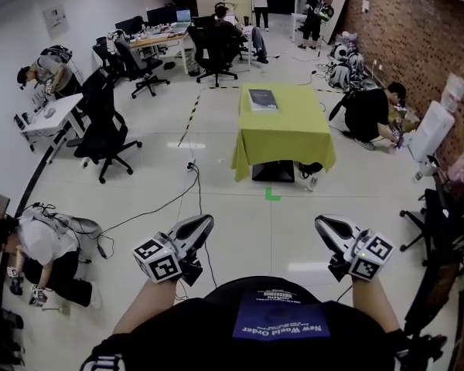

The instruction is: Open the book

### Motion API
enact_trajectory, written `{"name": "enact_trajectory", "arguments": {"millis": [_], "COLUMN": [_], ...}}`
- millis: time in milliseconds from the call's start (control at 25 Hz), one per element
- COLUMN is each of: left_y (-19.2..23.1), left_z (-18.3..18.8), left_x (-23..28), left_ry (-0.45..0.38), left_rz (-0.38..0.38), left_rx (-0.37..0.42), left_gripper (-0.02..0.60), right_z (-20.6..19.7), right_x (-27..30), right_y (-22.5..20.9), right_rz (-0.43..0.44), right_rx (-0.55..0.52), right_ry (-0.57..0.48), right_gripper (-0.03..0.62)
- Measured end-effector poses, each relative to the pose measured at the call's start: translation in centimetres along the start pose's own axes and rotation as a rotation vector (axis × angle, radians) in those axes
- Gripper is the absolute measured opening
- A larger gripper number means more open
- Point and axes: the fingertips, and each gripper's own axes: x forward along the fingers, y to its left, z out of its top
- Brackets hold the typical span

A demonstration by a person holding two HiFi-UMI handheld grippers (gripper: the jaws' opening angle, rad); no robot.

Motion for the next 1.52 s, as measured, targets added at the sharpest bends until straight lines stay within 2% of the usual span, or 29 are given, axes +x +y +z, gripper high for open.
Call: {"name": "enact_trajectory", "arguments": {"millis": [200,400,600,720,880,1080,1240,1360,1520], "left_y": [3.8,7.1,9.7,10.8,12.1,14.7,19.1,22.9,28.4], "left_z": [0.2,0.6,2.6,4.1,4.7,4.0,4.2,5.0,8.1], "left_x": [1.5,3.4,8.4,12.1,17.0,21.4,24.0,25.9,28.6], "left_ry": [-0.008,-0.007,-0.046,-0.095,-0.110,-0.072,-0.066,-0.058,-0.043], "left_rz": [0.004,0.049,0.119,0.176,0.206,0.205,0.183,0.139,0.068], "left_rx": [-0.034,-0.061,-0.010,-0.022,0.004,-0.012,-0.026,-0.024,-0.008], "left_gripper": [0.006,0.006,0.006,0.006,0.006,0.006,0.006,0.006,0.006], "right_z": [-0.5,0.1,1.1,2.3,3.5,2.8,1.8,1.9,3.9], "right_x": [3.3,5.9,8.5,9.9,11.2,13.0,15.8,18.8,23.6], "right_y": [-2.5,-6.5,-12.9,-17.3,-22.5,-27.4,-30.8,-32.6,-35.3], "right_rz": [0.005,0.031,0.118,0.183,0.245,0.241,0.214,0.194,0.136], "right_rx": [-0.004,0.013,0.003,0.014,-0.012,0.014,0.022,-0.001,-0.033], "right_ry": [0.045,0.051,0.044,0.058,0.063,0.073,0.088,0.095,0.071], "right_gripper": [-0.014,-0.014,-0.014,-0.014,-0.014,-0.014,-0.014,-0.014,-0.009]}}
